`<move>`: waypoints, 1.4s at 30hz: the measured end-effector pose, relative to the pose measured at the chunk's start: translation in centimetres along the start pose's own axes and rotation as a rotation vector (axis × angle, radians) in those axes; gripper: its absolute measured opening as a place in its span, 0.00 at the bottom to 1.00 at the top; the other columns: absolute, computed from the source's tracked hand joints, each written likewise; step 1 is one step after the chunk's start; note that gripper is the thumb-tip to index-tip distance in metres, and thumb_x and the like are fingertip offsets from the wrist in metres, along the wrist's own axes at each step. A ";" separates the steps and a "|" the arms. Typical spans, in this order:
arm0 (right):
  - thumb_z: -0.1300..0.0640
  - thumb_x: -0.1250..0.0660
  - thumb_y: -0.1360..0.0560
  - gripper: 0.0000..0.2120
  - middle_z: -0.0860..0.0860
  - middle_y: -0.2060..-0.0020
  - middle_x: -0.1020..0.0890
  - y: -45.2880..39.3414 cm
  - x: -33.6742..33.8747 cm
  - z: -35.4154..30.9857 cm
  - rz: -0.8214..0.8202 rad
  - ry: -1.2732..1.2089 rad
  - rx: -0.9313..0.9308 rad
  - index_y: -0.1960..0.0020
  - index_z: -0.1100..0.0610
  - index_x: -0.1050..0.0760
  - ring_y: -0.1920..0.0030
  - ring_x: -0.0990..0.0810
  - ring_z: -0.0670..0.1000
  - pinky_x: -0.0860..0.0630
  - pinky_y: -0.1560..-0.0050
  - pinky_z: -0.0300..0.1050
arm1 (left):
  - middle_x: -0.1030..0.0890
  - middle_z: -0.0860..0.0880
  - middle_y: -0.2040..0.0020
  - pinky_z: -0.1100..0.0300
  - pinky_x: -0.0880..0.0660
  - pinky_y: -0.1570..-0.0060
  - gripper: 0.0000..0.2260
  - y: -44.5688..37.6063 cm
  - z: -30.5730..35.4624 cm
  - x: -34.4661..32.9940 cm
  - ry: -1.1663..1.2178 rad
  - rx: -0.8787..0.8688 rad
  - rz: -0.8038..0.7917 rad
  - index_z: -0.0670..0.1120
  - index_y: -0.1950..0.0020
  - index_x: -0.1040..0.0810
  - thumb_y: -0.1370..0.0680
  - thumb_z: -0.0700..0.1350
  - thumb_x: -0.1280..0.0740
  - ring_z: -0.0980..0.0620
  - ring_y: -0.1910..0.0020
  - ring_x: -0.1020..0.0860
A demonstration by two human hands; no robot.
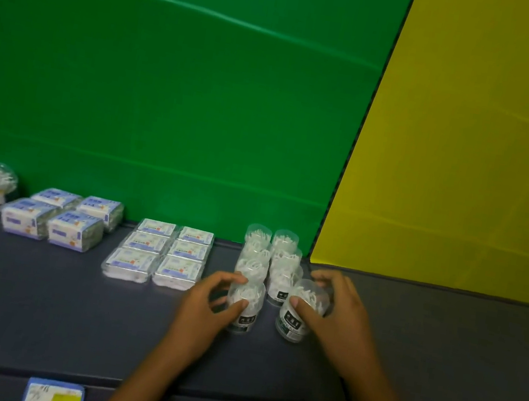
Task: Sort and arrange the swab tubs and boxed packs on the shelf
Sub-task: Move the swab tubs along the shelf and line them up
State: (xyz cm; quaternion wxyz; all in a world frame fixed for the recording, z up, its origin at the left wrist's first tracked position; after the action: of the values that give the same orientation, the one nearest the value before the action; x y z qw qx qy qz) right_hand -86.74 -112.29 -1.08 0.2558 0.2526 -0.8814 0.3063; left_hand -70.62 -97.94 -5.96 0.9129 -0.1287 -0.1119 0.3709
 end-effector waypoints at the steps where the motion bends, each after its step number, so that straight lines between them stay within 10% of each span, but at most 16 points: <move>1: 0.51 0.24 0.30 0.20 0.43 0.45 0.26 0.0 0.2 0.2 -0.002 -0.003 0.004 0.43 0.46 0.29 0.46 0.26 0.42 0.27 0.46 0.38 | 0.22 0.57 0.39 0.57 0.24 0.40 0.12 0.0 -0.1 -0.1 -0.016 -0.009 0.010 0.47 0.47 0.21 0.28 0.36 0.28 0.60 0.40 0.24; 10: 0.52 0.23 0.30 0.19 0.42 0.46 0.26 0.0 0.0 1.1 -0.042 -0.018 0.088 0.44 0.46 0.28 0.48 0.28 0.34 0.33 0.52 0.24 | 0.23 0.55 0.39 0.56 0.26 0.37 0.20 0.4 0.1 0.2 -0.205 -0.089 0.078 0.52 0.40 0.27 0.28 0.38 0.27 0.61 0.41 0.24; 19: 0.52 0.24 0.29 0.16 0.45 0.48 0.24 -1.2 -1.1 0.6 -0.068 0.024 0.228 0.48 0.48 0.29 0.48 0.25 0.43 0.29 0.54 0.33 | 0.28 0.52 0.36 0.57 0.27 0.46 0.19 1.0 3.5 3.8 -1.124 -0.158 0.028 0.54 0.34 0.31 0.24 0.58 0.35 0.51 0.41 0.27; 28: 0.53 0.24 0.30 0.16 0.46 0.51 0.26 -1.6 -3.3 1.6 -0.085 0.084 0.256 0.50 0.47 0.30 0.50 0.27 0.48 0.25 0.52 0.47 | 0.26 0.54 0.37 0.60 0.28 0.48 0.16 0.8 3.8 4.8 -1.181 -0.127 0.033 0.56 0.36 0.29 0.23 0.56 0.35 0.53 0.42 0.26; 42: 0.46 0.31 0.24 0.13 0.46 0.43 0.28 -0.7 -2.7 -0.4 -0.067 0.207 0.309 0.43 0.49 0.28 0.42 0.31 0.46 0.32 0.48 0.40 | 0.26 0.55 0.37 0.59 0.26 0.54 0.15 2.3 4.0 6.3 -1.166 -0.082 0.043 0.57 0.37 0.30 0.24 0.55 0.35 0.54 0.42 0.26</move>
State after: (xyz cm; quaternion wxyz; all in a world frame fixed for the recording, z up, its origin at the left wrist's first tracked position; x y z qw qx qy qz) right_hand -84.21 -111.78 -2.17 0.3133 0.2855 -0.7840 0.4535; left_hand -68.90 -91.27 -2.19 0.6871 0.0593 -0.6073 0.3944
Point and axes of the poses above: each hand's wrist, its own y-axis away from the middle knuckle, its own x-axis out of the back of the hand, z = x × y, the point moved 4 cm from there along -y, towards the middle knuckle
